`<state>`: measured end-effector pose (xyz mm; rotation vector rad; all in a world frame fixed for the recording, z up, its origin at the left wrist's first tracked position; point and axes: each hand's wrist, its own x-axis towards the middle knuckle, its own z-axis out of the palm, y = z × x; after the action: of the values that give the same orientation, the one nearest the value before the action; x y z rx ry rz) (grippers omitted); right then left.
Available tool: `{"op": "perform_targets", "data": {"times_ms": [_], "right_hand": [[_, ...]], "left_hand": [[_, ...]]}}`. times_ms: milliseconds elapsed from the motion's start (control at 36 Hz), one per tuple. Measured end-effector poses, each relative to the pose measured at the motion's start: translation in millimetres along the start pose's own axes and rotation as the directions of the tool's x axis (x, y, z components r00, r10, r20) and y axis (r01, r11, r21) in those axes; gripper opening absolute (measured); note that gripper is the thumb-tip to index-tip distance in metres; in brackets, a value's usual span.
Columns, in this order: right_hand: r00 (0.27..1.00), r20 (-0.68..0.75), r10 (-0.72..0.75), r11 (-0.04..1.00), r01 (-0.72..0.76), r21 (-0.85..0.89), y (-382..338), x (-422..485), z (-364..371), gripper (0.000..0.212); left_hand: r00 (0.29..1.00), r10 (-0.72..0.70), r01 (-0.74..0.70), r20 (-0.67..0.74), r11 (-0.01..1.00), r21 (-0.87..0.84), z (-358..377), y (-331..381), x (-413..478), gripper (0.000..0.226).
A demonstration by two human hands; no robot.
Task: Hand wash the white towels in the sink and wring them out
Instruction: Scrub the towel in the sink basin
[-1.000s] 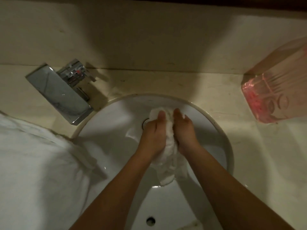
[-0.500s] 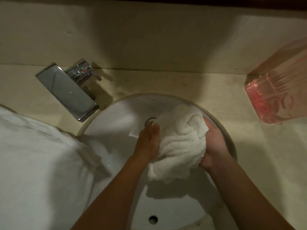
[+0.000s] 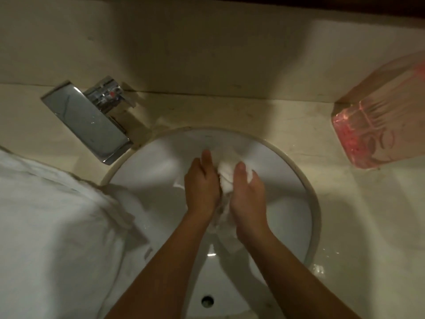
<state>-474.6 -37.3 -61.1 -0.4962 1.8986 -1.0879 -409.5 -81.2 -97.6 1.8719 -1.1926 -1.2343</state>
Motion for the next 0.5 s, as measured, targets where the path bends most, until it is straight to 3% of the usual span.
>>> {"op": "perform_targets", "data": {"times_ms": [111, 250, 417, 500], "right_hand": [[0.995, -0.104, 0.009, 1.000, -0.011, -0.016, -8.6, 20.8, 0.0, 0.032], [1.000, 0.020, 0.006, 0.996, -0.004, -0.088, -4.4, -3.3, 2.5, 0.039], [0.999, -0.048, 0.019, 0.997, -0.022, -0.070, 0.6, 20.0, 0.2, 0.048], [0.997, 0.009, 0.076, 0.997, -0.075, -0.036, 0.3, 4.0, -3.1, 0.050]], "left_hand": [[0.994, 0.056, -0.054, 0.096, 0.998, -0.025, 4.9, -2.6, -15.4, 0.047], [0.999, 0.042, -0.042, 0.008, 0.999, -0.001, -5.8, 5.8, 5.6, 0.060], [0.992, 0.010, 0.003, 0.129, 0.995, -0.104, 4.9, 7.1, -16.2, 0.059], [0.998, 0.025, -0.018, 0.057, 0.991, -0.134, -0.1, 8.7, -2.4, 0.066]]}}
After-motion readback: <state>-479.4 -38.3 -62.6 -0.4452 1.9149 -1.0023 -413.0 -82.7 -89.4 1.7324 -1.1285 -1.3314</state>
